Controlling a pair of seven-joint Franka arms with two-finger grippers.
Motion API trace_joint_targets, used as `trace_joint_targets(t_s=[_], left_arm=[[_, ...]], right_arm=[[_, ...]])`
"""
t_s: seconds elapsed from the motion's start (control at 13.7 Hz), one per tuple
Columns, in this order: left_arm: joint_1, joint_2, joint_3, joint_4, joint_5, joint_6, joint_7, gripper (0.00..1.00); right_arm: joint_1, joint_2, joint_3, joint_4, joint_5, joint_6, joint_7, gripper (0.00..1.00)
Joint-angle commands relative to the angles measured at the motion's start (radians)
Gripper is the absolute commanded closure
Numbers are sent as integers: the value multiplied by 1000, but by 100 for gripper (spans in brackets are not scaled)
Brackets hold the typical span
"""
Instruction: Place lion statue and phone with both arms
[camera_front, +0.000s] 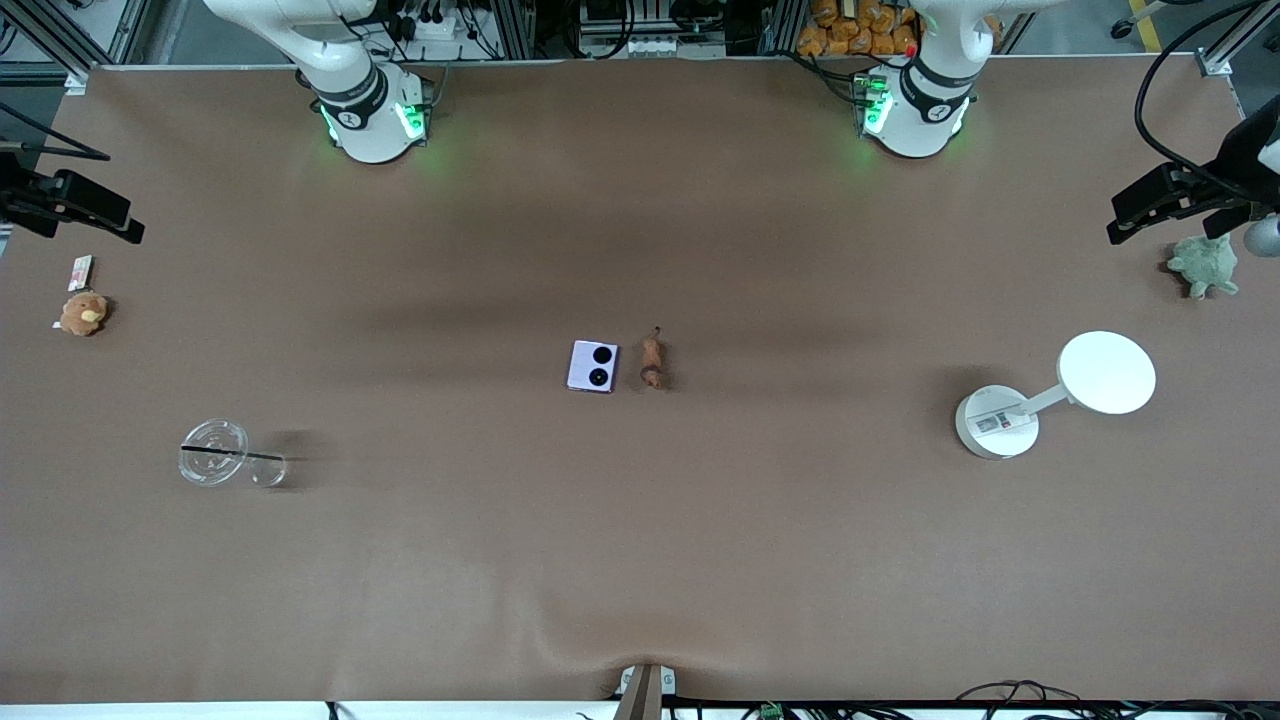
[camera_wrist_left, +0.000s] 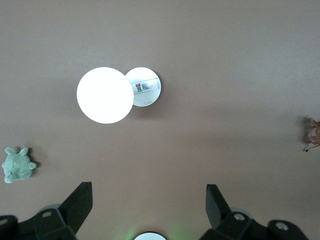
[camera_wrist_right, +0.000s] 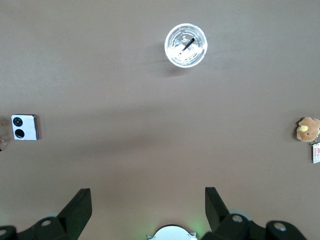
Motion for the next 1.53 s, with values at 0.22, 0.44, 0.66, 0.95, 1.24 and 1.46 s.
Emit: trace_joint_targets(t_s=[0.22,0.44,0.66,0.95,1.24,1.46], left_arm=[[1,9,-3,23,-10,-19,4,0],[1,11,-3,19,-9,-19,-2,0],[-10,31,-10,19,-4,-19,-4,0],[-14,58,-62,16,-10,-13,-19,0],[-14,123,-173,14,-10,42,-143,0],[-17,182,-234,9,-10,101,-169,0]], right_arm=[[14,-15,-4,-2,-15,-6,-5,0],[15,-12,-2,-2,-14,-2,-7,0],[15,-12,-4,-2,-14,-2,-7,0],[15,-12,-4,-2,-14,-2,-7,0],[15,-12,-4,-3,-12,-5,-7,0],[15,-11,-4,-6,-12,-8,-7,0]])
